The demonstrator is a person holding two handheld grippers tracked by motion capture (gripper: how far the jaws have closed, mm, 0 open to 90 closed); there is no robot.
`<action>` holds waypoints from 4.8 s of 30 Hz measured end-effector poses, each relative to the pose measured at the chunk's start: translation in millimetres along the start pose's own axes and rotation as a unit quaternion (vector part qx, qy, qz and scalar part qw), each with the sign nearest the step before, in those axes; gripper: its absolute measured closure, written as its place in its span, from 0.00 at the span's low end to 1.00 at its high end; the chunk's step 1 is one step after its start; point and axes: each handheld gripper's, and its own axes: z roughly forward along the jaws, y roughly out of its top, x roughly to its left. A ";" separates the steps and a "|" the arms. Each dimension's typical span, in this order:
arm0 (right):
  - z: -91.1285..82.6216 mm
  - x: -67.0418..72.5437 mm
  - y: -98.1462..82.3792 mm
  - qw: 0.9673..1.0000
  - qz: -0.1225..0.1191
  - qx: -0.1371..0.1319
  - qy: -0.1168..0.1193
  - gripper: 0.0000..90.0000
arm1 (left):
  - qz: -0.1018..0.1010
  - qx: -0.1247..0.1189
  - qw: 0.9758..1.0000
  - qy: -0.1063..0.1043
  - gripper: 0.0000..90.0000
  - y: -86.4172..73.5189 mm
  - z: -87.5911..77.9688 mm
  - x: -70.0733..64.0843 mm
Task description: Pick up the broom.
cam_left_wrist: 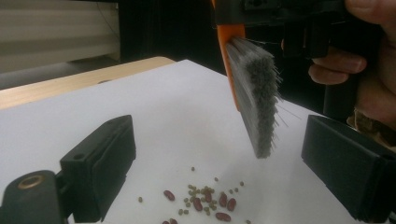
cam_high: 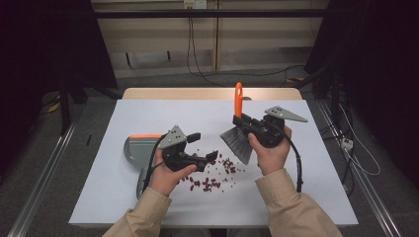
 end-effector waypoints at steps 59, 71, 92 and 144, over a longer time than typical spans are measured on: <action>23.8 37.3 -4.6 0.996 -0.030 -0.015 0.084 0.50 | -0.049 0.000 0.999 0.017 0.95 6.6 -6.2 13.3; 11.5 21.8 -16.9 0.991 -0.067 -0.016 0.111 0.25 | -0.047 0.004 0.999 0.019 0.95 7.4 -11.7 18.3; 1.2 -2.5 -43.1 0.987 -0.080 0.022 0.139 0.25 | -0.030 0.010 0.999 -0.023 0.94 12.1 -12.5 9.4; 6.1 -14.9 -46.8 0.961 -0.075 0.089 0.249 0.77 | -0.016 0.000 0.997 -0.072 0.93 11.1 -8.1 10.9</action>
